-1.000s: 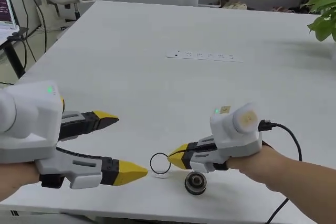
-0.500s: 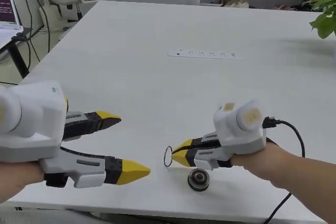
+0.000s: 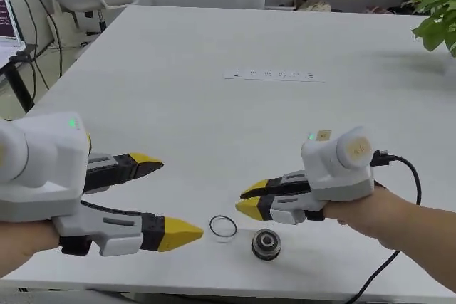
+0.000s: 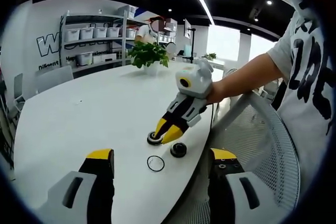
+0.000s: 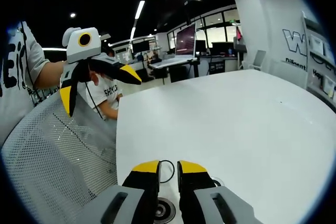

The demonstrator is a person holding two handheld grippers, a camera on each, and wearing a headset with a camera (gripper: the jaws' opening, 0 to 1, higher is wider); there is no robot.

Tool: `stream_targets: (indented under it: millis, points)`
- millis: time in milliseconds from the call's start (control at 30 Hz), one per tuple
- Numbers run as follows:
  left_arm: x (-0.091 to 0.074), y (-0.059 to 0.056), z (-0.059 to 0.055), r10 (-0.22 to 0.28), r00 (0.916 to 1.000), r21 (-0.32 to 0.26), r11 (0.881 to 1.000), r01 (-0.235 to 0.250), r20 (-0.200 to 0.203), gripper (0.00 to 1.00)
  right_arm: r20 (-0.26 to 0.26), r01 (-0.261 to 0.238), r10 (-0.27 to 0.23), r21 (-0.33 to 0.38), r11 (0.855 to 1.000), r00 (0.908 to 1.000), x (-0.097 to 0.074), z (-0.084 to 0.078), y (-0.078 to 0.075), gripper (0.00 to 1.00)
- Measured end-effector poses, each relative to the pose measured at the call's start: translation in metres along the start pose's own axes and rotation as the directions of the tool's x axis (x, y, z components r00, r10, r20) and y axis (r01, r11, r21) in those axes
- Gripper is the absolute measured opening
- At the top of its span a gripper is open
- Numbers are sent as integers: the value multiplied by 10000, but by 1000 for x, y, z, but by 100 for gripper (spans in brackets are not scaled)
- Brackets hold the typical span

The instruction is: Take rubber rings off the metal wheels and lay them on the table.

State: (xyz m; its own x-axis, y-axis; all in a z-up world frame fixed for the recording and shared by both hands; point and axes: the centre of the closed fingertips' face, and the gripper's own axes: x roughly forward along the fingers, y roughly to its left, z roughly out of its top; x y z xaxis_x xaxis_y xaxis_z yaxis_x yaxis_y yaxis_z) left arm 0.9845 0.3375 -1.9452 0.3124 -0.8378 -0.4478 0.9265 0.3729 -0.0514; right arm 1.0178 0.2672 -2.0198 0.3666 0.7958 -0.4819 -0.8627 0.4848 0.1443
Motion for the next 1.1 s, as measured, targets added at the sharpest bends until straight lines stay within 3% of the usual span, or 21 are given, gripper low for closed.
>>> stream_targets:
  millis: [567,1100]
  points:
    - [23,-5,8,-492,9986,239,9985,496,-169,69,440,147,-161,325,9994,9989,-38,-6,-3,14]
    - [46,-6,-1,-933,9931,498,9940,969,-715,67,324,265,-287,668,9974,9991,-53,-28,-2,16]
